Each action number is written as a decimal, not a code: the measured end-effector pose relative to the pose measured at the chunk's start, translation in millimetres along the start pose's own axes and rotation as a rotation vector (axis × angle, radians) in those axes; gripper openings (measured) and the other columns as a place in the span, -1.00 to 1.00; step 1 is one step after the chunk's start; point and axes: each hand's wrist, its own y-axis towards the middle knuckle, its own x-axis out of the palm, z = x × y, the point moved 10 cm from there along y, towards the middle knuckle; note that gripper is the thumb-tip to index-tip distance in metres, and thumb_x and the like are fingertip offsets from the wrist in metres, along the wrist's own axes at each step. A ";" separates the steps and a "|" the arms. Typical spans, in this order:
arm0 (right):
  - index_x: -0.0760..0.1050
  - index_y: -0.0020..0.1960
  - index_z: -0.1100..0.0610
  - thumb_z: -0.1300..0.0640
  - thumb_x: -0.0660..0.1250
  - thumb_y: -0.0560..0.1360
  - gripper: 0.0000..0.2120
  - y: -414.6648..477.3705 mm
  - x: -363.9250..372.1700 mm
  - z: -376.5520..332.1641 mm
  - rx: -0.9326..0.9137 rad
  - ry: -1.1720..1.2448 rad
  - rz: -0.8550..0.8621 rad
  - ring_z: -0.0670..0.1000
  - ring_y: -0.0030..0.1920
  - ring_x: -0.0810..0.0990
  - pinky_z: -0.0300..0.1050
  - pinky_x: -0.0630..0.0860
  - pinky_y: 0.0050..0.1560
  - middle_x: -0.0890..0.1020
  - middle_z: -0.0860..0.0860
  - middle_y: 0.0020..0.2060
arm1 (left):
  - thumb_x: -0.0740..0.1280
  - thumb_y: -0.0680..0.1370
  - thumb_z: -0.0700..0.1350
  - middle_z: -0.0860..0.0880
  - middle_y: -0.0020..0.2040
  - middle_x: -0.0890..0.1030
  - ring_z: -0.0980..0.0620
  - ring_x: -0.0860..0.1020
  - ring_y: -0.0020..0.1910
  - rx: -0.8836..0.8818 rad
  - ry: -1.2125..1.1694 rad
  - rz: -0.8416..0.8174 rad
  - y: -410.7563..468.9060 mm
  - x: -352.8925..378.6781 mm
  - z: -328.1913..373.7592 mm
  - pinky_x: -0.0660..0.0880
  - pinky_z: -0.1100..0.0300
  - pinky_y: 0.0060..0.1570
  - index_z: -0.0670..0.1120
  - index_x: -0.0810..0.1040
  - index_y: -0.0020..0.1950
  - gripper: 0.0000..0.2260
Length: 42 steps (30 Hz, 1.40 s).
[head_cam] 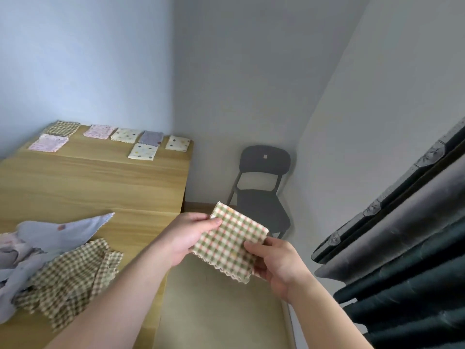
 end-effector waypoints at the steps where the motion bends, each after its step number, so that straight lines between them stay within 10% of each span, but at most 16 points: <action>1: 0.61 0.13 0.27 0.31 0.41 0.55 -0.84 17.0 -5.2 -5.9 0.008 0.010 -0.001 0.17 0.02 0.73 0.11 0.65 0.10 0.74 0.14 -0.02 | 0.47 0.54 -0.08 -0.09 -0.01 0.75 -0.13 0.70 0.07 -0.011 -0.012 0.021 14.4 2.5 2.2 0.53 -0.06 0.24 -0.13 0.70 0.10 -0.82; 9: 0.63 0.12 0.18 0.23 0.40 0.57 -0.87 169.3 -5.5 -83.0 -0.041 -0.198 -0.148 0.06 -0.06 0.75 -0.08 0.65 -0.12 0.76 0.04 -0.07 | 0.46 0.56 -0.20 -0.14 -0.02 0.74 -0.13 0.71 0.04 -0.041 -0.105 0.288 116.4 -11.5 37.3 0.63 -0.04 0.13 -0.16 0.68 0.03 -0.92; 20: 0.60 -0.05 0.09 0.32 0.27 0.53 -0.81 364.0 132.8 -163.5 -0.052 -0.740 -0.465 0.08 0.03 0.63 0.09 0.59 0.15 0.68 0.06 -0.01 | 0.41 0.59 -0.19 -0.02 -0.14 0.73 0.04 0.68 -0.21 -0.169 -0.264 0.598 235.8 -121.0 36.0 0.57 0.18 -0.28 -0.17 0.64 0.15 -0.84; 33: 0.48 0.19 0.08 0.27 0.38 0.50 -0.70 582.1 295.4 -213.8 -0.180 -1.078 -0.534 0.07 0.12 0.59 0.02 0.59 0.14 0.59 0.03 0.10 | 0.37 0.56 -0.36 -0.19 0.04 0.69 -0.15 0.69 -0.01 -0.402 -0.536 0.711 409.5 -260.4 18.7 0.67 -0.01 -0.17 -0.23 0.59 0.16 -0.81; 42: 0.44 -0.18 0.00 0.28 0.30 0.50 -0.81 721.3 368.6 -197.1 -0.269 -1.408 -0.734 0.00 -0.09 0.55 -0.15 0.48 -0.13 0.58 -0.03 -0.13 | 0.32 0.58 -0.40 -0.20 0.08 0.66 -0.16 0.70 -0.03 -0.537 -0.793 0.884 513.6 -286.9 -15.2 0.69 -0.02 -0.15 -0.25 0.53 0.22 -0.77</action>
